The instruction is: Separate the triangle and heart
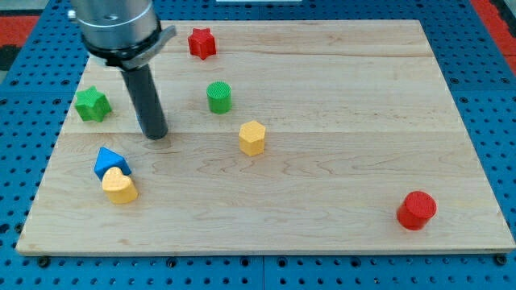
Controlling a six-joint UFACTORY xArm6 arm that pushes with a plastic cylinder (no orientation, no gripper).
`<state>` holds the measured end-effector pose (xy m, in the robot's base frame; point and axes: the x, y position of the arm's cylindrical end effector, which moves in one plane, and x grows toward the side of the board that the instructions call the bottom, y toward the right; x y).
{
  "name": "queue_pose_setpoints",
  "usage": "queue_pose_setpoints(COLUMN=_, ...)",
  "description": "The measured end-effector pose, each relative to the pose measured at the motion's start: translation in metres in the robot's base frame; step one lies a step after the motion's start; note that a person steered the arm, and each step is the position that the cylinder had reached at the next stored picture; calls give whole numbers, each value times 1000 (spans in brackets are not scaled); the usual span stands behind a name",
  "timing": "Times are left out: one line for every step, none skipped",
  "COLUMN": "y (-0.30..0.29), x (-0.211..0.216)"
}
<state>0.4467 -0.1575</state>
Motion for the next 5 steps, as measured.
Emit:
queue_pose_setpoints(y=-7, x=-8)
queue_pose_setpoints(y=-10, x=-26)
queue_pose_setpoints(y=-23, x=-15)
queue_pose_setpoints(y=-20, x=-5)
queue_pose_setpoints(y=-84, x=10)
